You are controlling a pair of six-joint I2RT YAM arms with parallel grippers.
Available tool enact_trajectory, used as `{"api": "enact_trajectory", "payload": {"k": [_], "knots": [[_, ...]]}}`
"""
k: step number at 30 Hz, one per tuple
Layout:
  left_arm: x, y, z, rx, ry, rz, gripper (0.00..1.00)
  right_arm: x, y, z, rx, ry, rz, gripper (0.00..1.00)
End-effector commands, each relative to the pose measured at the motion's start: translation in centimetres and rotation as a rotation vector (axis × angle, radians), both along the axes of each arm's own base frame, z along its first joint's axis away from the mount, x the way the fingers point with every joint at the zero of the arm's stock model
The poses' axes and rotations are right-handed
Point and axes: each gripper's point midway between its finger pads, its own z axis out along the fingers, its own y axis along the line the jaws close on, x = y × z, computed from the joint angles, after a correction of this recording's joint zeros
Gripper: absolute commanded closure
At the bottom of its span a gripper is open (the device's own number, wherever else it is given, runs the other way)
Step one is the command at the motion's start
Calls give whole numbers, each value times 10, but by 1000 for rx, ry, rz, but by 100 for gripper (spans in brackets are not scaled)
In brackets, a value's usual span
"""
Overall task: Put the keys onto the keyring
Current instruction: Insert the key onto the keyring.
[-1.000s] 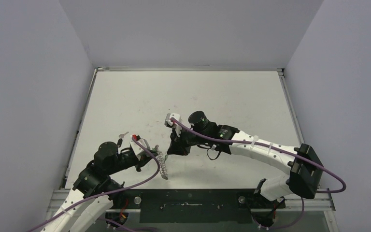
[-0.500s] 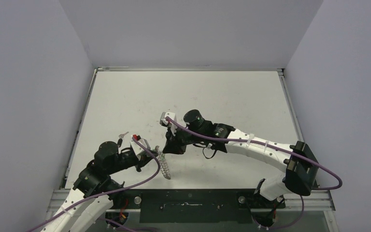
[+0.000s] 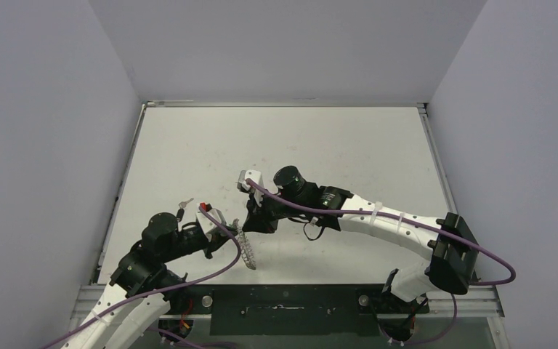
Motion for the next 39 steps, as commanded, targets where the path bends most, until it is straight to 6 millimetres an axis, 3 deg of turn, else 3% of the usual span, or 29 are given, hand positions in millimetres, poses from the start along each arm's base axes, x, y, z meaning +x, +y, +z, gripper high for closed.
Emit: {"api": "enact_trajectory", "payload": {"k": [1, 7, 15, 25, 39], "knots": [[6, -5, 28, -59, -95, -15, 100, 1, 8, 32, 74, -65, 8, 100], [5, -5, 27, -58, -94, -14, 100, 5, -3, 34, 59, -96, -40, 100], [6, -5, 27, -57, -94, -12, 100, -2, -14, 22, 7, -90, -18, 100], [6, -5, 26, -56, -92, -12, 100, -12, -2, 20, 12, -74, 29, 100], [6, -5, 26, -56, -91, -13, 100, -4, 12, 24, 28, -71, 10, 100]]}}
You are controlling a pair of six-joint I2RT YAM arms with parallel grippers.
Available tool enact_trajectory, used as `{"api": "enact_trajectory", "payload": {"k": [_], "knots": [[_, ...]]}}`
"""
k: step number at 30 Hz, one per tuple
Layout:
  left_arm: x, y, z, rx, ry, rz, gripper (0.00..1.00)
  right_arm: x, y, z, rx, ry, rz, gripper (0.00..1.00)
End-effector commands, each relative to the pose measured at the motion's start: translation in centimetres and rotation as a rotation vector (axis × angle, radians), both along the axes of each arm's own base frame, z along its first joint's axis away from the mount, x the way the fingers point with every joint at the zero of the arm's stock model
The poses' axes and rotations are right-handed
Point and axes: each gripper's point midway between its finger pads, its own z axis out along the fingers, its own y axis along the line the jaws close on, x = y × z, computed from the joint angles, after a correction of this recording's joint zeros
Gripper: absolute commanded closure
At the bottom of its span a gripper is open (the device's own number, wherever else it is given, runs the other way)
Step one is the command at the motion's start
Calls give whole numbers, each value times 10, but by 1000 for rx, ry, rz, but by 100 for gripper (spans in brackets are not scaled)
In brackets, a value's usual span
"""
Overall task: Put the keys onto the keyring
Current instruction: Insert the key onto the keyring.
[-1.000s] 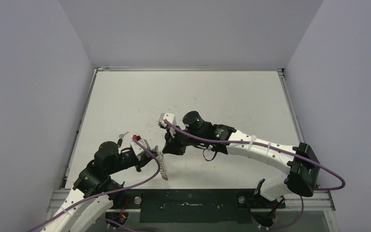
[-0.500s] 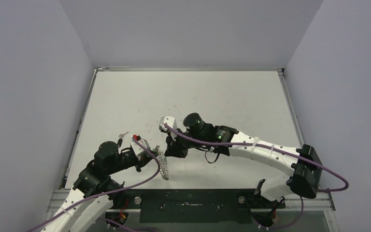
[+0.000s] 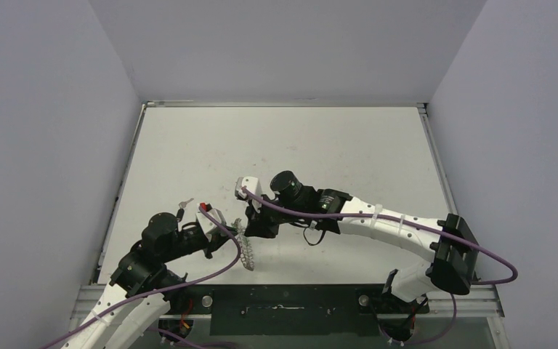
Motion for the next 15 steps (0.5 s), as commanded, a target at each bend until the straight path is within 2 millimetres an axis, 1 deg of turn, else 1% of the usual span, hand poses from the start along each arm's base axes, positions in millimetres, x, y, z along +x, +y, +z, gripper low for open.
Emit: {"api": "enact_trajectory", "payload": {"k": [1, 9, 15], "knots": [[6, -5, 26, -57, -90, -13, 100, 7, 18, 30, 92, -35, 1, 100], [6, -6, 27, -58, -90, -15, 100, 11, 22, 36, 106, -49, -13, 100], [6, -6, 27, -59, -91, -16, 100, 17, 23, 35, 99, -59, -44, 100]]}}
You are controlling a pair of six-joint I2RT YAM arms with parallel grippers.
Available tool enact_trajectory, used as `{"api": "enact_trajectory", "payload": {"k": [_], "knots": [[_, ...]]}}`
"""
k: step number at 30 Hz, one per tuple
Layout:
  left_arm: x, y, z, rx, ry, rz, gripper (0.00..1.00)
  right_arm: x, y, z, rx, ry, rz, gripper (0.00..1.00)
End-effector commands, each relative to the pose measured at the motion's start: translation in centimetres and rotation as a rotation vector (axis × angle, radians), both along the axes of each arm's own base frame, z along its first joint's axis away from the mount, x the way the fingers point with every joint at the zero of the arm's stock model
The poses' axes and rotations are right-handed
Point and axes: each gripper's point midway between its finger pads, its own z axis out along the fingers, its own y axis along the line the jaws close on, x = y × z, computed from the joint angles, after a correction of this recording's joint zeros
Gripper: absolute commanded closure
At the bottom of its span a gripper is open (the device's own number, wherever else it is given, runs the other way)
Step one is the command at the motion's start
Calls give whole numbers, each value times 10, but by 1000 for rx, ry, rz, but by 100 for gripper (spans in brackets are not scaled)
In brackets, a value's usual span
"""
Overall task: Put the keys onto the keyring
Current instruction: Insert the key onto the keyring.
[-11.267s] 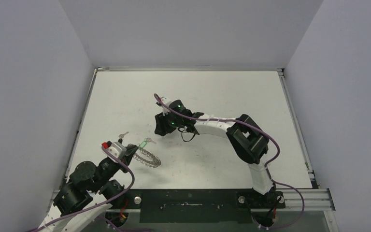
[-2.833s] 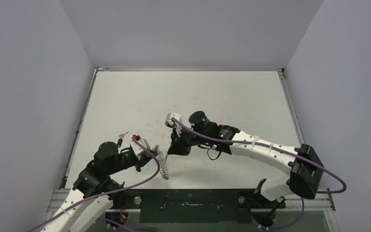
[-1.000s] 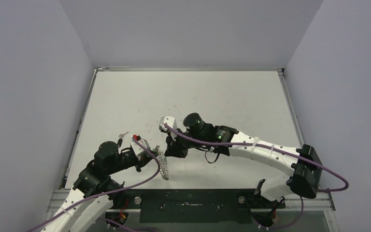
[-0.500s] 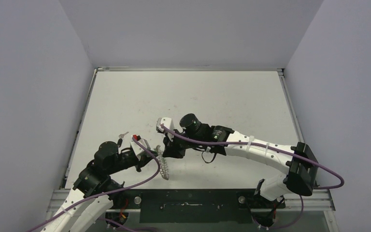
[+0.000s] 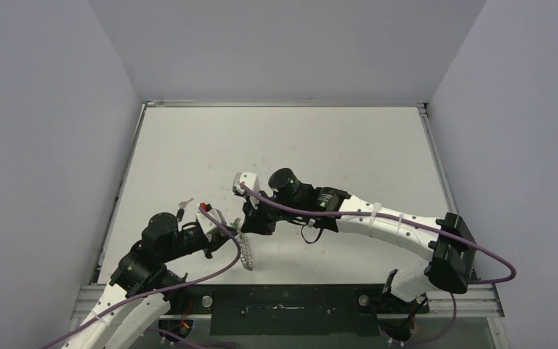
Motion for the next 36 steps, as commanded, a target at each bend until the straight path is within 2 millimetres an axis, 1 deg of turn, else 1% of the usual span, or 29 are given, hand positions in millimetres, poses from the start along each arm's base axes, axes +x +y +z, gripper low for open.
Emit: {"api": "enact_trajectory", "payload": {"k": [1, 19, 28, 33, 36], "knots": [[6, -6, 27, -59, -91, -15, 100, 12, 14, 26, 71, -52, -33, 100], [5, -6, 27, -59, -93, -16, 100, 22, 7, -1, -5, -35, -88, 100], [5, -6, 27, -59, -91, -16, 100, 23, 4, -9, -18, -23, -99, 100], [5, -6, 27, -58, -91, -17, 100, 24, 1, -8, -14, -24, -105, 100], [5, -6, 27, -58, -92, -17, 100, 24, -1, -5, -3, -28, -107, 87]]}}
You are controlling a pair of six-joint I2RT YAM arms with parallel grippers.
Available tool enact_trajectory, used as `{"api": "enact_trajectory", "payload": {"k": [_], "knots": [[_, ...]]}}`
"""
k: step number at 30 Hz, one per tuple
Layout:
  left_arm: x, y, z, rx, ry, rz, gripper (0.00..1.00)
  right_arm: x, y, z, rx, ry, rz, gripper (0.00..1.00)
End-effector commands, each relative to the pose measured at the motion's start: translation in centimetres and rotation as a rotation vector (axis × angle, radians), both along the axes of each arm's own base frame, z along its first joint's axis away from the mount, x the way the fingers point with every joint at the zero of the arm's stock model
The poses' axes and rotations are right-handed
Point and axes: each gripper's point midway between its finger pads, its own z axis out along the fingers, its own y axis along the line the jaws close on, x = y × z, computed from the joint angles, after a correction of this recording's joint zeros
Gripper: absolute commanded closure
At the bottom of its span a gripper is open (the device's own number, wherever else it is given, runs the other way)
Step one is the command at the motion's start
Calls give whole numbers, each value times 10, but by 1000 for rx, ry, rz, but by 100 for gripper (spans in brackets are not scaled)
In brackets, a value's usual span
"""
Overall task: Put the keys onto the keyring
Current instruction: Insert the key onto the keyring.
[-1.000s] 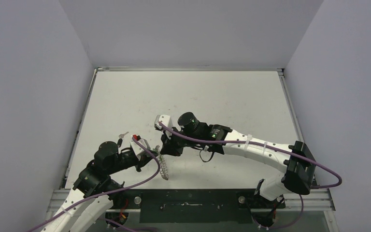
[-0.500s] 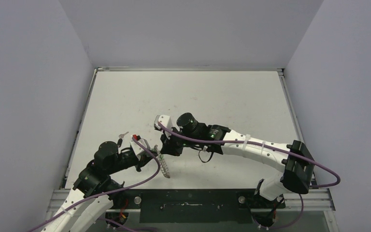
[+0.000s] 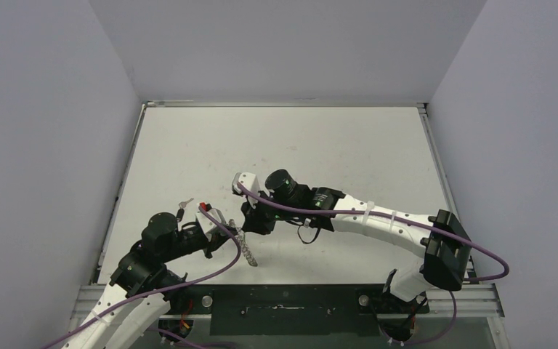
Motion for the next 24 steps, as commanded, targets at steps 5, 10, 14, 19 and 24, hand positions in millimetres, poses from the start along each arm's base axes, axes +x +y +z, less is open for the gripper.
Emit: {"api": "enact_trajectory", "payload": {"k": [5, 10, 14, 19, 24], "knots": [[5, -6, 26, -58, -89, -18, 100, 9, -5, 25, 77, -64, -42, 64], [5, -6, 26, -59, -89, -19, 100, 6, -8, 38, 137, -99, -16, 51], [5, -7, 27, -61, -91, -23, 100, 4, -11, 46, 186, -136, -7, 45], [4, -7, 28, -65, -92, -29, 100, 6, -19, 43, 213, -264, 52, 45], [2, -9, 29, -73, -97, -45, 100, 2, -22, 51, 322, -391, 130, 44]]}}
